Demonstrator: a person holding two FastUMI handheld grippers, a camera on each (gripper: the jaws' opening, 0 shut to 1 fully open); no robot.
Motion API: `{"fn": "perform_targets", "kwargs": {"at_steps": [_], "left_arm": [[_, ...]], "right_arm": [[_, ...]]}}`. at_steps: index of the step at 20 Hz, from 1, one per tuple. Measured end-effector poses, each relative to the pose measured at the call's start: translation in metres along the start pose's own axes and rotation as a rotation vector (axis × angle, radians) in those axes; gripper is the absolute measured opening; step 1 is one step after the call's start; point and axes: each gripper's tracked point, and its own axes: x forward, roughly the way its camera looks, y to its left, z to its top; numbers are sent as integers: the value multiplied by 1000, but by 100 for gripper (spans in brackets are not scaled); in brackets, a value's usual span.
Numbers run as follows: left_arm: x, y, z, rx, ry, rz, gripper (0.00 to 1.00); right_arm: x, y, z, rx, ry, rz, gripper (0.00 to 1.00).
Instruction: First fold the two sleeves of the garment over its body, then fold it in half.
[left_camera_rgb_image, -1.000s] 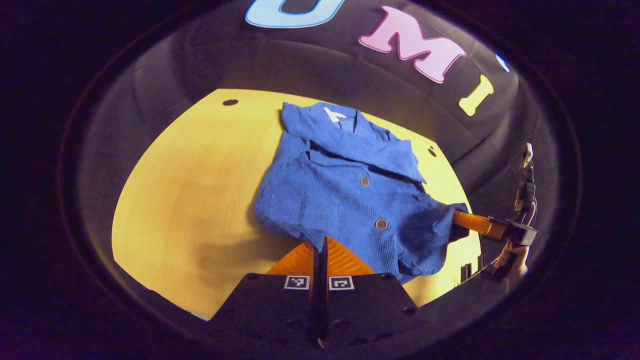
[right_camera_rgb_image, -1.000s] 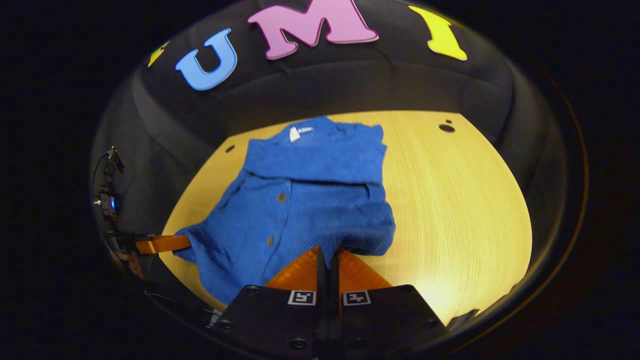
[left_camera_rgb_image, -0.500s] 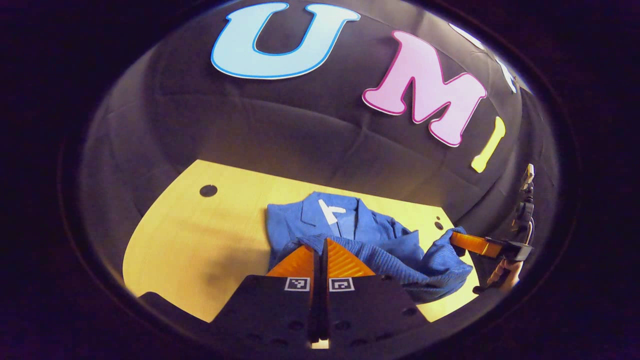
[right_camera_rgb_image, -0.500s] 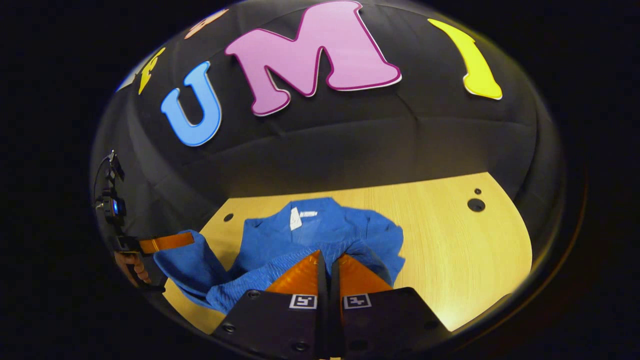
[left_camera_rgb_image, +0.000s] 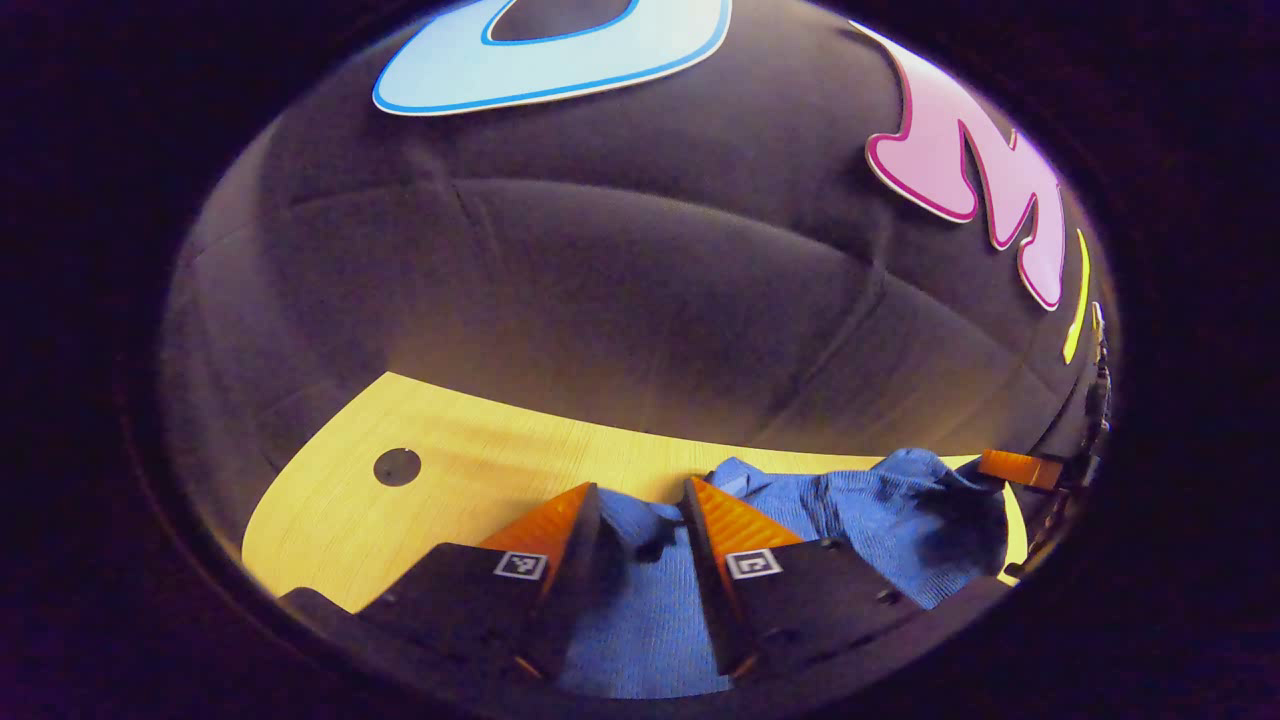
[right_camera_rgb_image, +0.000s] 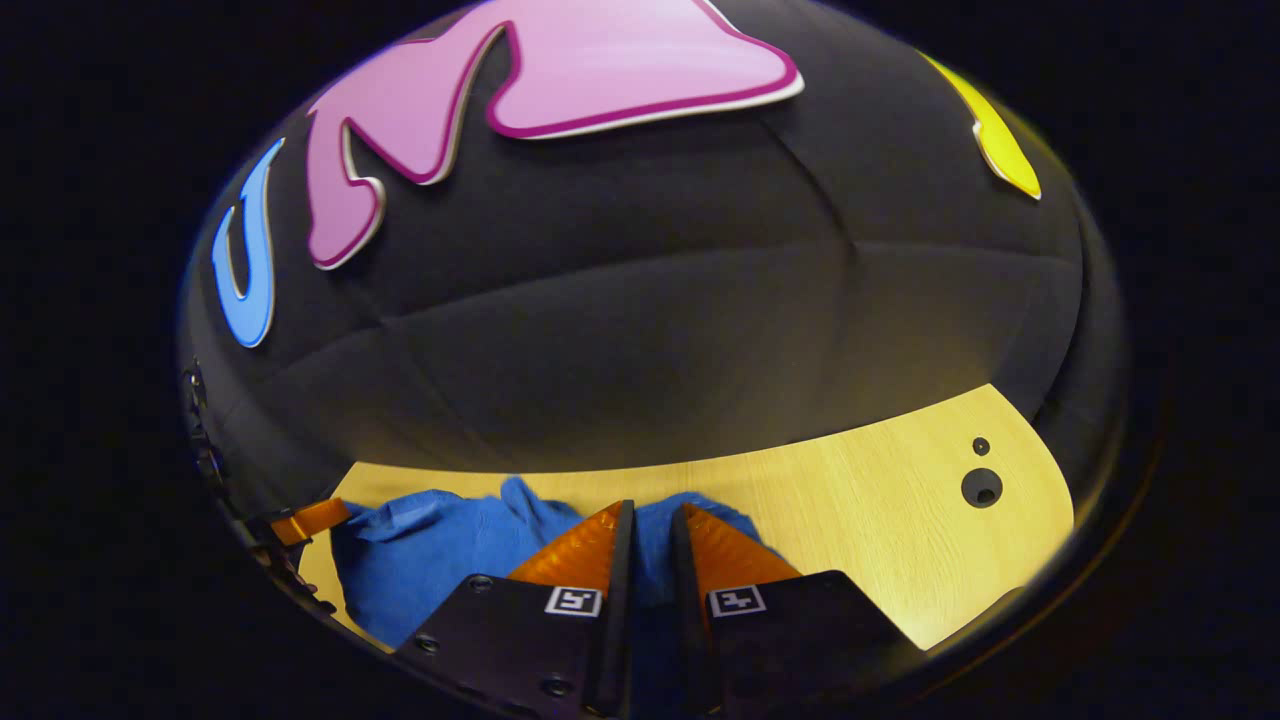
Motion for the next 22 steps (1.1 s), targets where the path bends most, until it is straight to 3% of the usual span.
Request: {"fn": "perform_targets", "kwargs": {"at_steps": [2,3,4,6,7,12,19,22], "left_arm": [[-2,0,1,19,-11,15,80],[-7,-6,4,14,-24,-7,82],[-16,-15,8,5,-36,-31,83],[-32,-22,16,-4,-71,-42,86],[-44,-23,16,-3,-85,-46,85],[-136,-34,7,10,-190,-72,85],[-317,-27,-40,46,-333,-81,84],[-394,-22,-46,39,-473,-98,84]], "right_arm": [[0,-14,0,-60,-11,-35,37],[-3,-17,1,-88,-17,-37,67],[-9,-21,4,-105,-28,-36,62],[-29,-23,9,-131,-69,-37,90],[-42,-24,12,-149,-90,-46,98],[-136,-17,17,-190,-208,-66,99],[-312,21,12,-97,-388,-59,97],[-384,42,3,-128,-427,-44,97]]}}
